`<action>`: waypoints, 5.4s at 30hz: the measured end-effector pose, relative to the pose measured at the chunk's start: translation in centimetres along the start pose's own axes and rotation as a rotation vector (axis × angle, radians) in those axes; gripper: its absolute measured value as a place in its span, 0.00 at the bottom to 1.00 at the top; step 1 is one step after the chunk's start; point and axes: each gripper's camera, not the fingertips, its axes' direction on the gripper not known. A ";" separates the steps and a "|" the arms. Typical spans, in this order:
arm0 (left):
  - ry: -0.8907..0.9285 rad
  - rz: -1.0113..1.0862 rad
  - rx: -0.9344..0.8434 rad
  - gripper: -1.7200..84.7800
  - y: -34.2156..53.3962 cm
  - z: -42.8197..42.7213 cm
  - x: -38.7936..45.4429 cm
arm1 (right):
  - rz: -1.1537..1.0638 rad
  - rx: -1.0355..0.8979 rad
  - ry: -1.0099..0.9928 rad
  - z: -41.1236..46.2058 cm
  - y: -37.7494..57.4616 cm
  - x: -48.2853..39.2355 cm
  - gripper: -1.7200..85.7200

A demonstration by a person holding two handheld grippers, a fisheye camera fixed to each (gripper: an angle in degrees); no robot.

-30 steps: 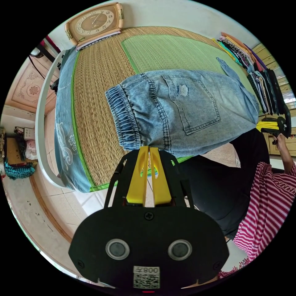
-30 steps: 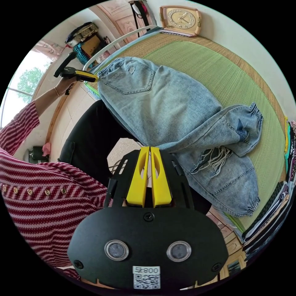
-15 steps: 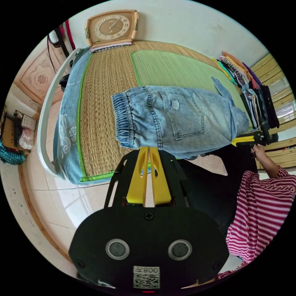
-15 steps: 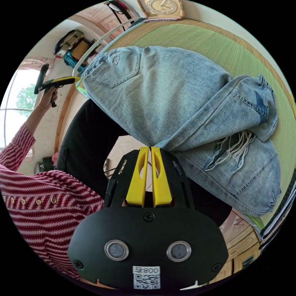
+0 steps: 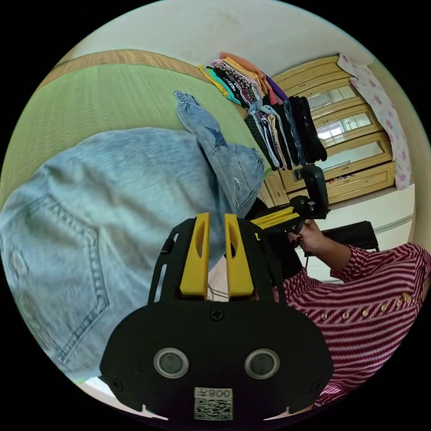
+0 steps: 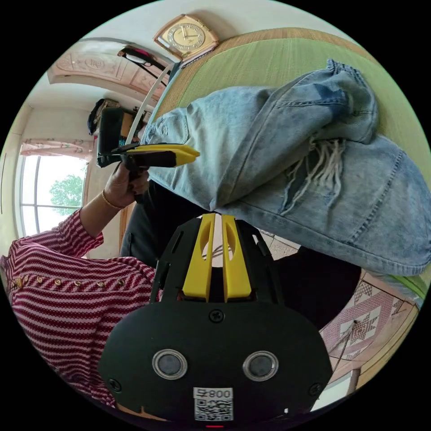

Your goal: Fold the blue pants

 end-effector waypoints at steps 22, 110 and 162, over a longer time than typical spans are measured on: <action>-0.033 0.161 -0.073 0.04 -10.9 0.0 13.8 | 0.019 -0.140 0.494 1.5 -27.7 2.1 0.12; -0.123 -0.098 -0.084 0.04 -26.5 -16.7 48.0 | 0.151 0.523 0.145 -11.1 23.9 14.4 0.14; -0.345 0.279 -0.268 0.02 -32.8 -10.9 50.2 | 0.729 0.838 -0.197 -13.2 41.3 38.1 0.02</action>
